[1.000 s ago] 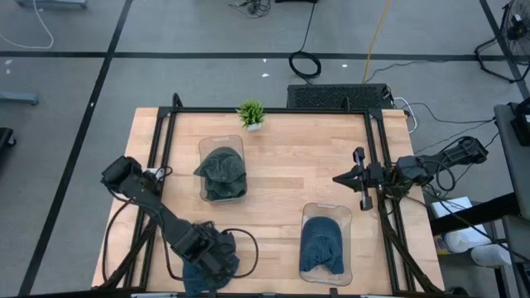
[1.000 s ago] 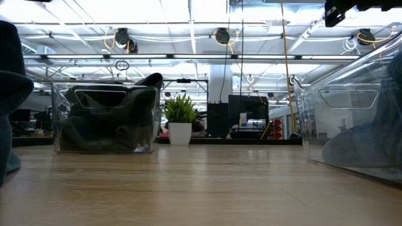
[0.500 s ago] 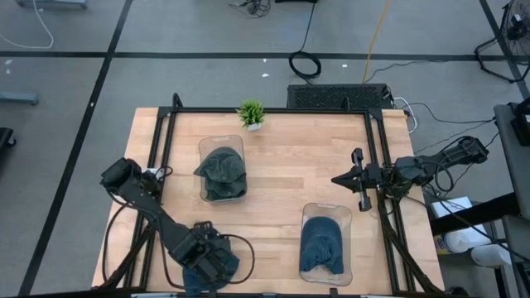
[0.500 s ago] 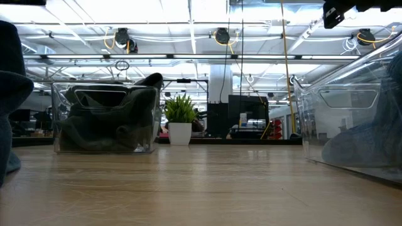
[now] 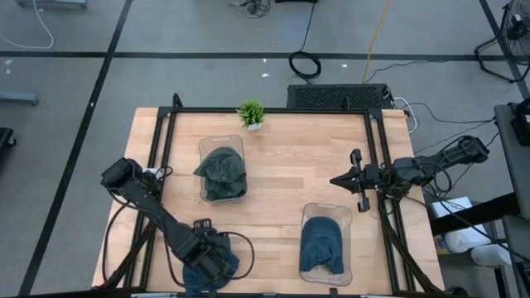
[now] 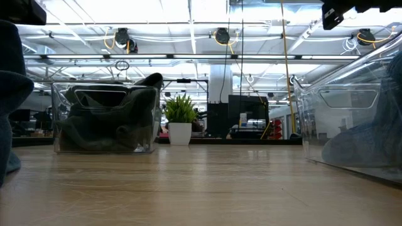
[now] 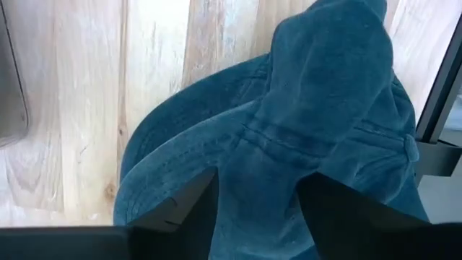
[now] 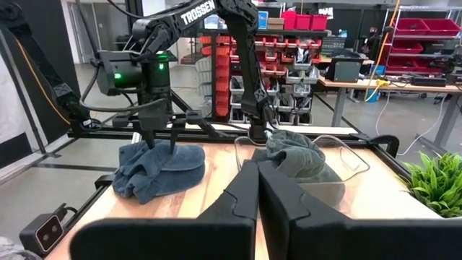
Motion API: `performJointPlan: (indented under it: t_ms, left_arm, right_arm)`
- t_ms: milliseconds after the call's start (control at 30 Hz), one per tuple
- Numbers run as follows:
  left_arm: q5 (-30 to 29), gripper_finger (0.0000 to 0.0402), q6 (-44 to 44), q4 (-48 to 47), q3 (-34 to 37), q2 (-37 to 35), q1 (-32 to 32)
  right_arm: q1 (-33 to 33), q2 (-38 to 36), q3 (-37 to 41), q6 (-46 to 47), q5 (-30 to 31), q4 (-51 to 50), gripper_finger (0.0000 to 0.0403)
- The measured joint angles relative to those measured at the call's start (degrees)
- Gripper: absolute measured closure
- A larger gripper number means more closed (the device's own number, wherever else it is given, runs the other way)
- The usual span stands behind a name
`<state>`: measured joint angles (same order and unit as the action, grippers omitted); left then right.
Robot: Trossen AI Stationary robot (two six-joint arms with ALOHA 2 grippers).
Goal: Pick & Place hat
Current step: Put the blue cap into the bottom transparent bin
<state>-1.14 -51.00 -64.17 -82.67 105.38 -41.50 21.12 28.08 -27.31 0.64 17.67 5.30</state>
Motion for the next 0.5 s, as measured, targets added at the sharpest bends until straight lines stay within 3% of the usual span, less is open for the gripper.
performJointPlan:
  t_ms: [167, 500]
  left_arm:
    - [0.31, 0.0254, -0.07, 1.01, 0.00, 0.02, 0.00]
    - [8.01, 0.0389, 2.15, 0.88, -0.64, 0.00, 1.46]
  right_arm:
    - [0.00, -0.02, 0.00, -0.27, 0.02, 0.04, 0.0403]
    - [-0.01, -0.02, 0.00, -1.09, 0.01, 0.06, 0.0403]
